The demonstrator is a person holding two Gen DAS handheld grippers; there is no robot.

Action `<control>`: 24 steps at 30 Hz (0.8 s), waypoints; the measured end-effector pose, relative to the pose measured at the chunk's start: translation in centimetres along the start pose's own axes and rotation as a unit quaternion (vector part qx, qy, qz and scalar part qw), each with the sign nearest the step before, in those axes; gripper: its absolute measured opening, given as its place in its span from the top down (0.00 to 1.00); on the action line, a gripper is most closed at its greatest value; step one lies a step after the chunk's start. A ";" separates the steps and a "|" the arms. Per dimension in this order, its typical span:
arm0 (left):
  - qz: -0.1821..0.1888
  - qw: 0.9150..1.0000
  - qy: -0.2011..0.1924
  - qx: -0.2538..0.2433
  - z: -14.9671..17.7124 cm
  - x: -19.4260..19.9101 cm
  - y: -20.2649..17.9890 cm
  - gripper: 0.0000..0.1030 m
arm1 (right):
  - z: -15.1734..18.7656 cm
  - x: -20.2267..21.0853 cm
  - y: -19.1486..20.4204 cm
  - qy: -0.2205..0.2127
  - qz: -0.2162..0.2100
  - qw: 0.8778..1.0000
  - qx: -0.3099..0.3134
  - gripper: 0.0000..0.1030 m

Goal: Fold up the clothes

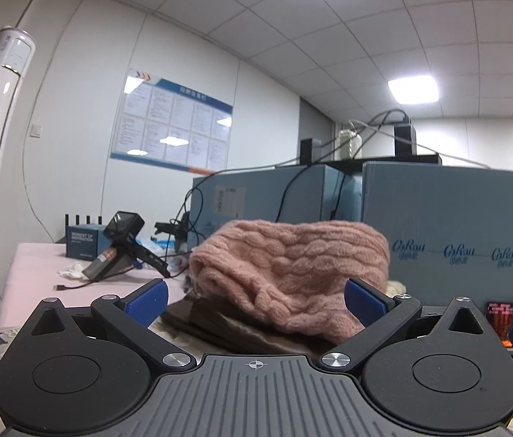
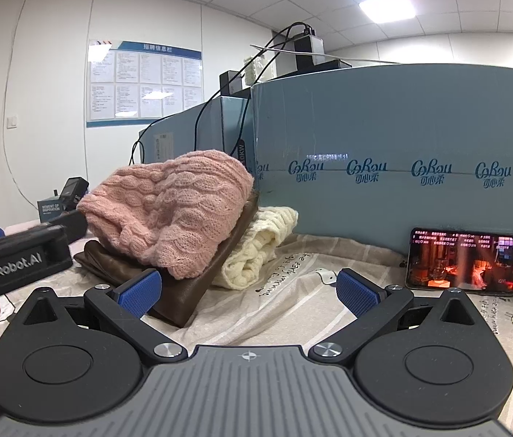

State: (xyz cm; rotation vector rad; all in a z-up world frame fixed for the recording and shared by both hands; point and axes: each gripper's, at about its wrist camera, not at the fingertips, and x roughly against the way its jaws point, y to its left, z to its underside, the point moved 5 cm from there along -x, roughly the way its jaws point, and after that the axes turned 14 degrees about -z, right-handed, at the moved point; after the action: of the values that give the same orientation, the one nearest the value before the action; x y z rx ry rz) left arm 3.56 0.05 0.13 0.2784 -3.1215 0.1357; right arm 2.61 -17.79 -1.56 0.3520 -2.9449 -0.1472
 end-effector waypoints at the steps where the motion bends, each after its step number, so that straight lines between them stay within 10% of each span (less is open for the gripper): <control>1: 0.006 1.000 0.000 0.004 0.0 0.1 0.1 0.00 | 0.0 0.0 0.0 0.000 0.002 1.000 0.002 0.00; 24: 0.016 0.998 0.041 0.046 0.2 -0.7 1.3 0.00 | -0.1 1.0 0.0 -0.006 0.082 0.997 0.011 0.00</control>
State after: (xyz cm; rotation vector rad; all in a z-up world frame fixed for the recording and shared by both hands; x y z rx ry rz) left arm 4.05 1.47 -0.24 0.2187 -3.0440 0.2850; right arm 1.65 -18.10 -1.28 0.1126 -2.9738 -0.0951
